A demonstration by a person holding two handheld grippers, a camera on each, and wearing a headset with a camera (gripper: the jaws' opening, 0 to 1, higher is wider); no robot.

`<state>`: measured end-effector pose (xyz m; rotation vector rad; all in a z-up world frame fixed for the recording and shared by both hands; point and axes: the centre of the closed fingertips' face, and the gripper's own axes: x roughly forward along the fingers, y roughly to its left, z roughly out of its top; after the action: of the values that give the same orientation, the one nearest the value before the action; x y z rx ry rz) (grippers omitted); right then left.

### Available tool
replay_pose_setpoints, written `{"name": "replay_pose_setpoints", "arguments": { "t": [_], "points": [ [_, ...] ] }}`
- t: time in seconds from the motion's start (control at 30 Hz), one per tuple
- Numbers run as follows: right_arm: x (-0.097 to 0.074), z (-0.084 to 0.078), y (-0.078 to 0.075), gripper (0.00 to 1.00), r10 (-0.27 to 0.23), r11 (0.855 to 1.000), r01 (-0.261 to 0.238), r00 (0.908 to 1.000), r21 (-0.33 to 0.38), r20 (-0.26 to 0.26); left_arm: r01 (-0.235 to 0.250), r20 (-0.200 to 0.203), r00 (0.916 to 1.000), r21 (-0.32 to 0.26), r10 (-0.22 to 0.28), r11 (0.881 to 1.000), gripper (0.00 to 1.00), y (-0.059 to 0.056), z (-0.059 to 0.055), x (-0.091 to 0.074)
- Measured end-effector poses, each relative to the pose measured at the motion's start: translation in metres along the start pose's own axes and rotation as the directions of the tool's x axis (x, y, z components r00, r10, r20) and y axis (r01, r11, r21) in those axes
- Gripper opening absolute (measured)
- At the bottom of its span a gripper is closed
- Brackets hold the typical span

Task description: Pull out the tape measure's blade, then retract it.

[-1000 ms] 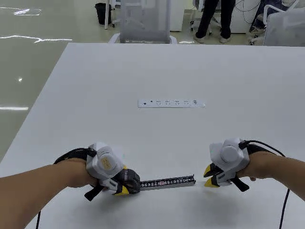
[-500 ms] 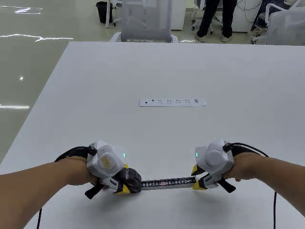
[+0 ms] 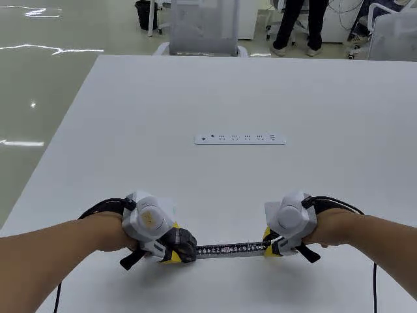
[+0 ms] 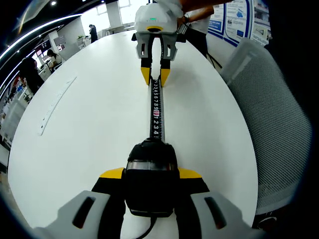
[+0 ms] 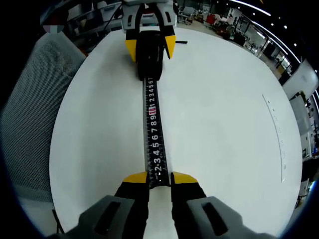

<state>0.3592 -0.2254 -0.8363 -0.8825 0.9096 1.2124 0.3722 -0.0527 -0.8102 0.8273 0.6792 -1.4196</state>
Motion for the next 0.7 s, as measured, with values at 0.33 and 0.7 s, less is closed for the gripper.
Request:
{"name": "replay_pose_setpoints", "arguments": {
  "t": [0.33,0.7],
  "points": [
    [-0.0019,-0.0032,0.0058,0.13,0.039,0.999,-0.039,0.999,-0.004,-0.021,-0.004,-0.006,1.0,0.002,0.004,1.0,0.33,0.0005,-0.0006,-0.0002],
    [-0.0022,-0.0065,0.0059,0.12,0.039,0.999,-0.039,0.999,-0.005,-0.023,-0.006,-0.004,1.0,-0.005,0.006,1.0,0.33,0.0011,-0.001,-0.0005]
  ]
}}
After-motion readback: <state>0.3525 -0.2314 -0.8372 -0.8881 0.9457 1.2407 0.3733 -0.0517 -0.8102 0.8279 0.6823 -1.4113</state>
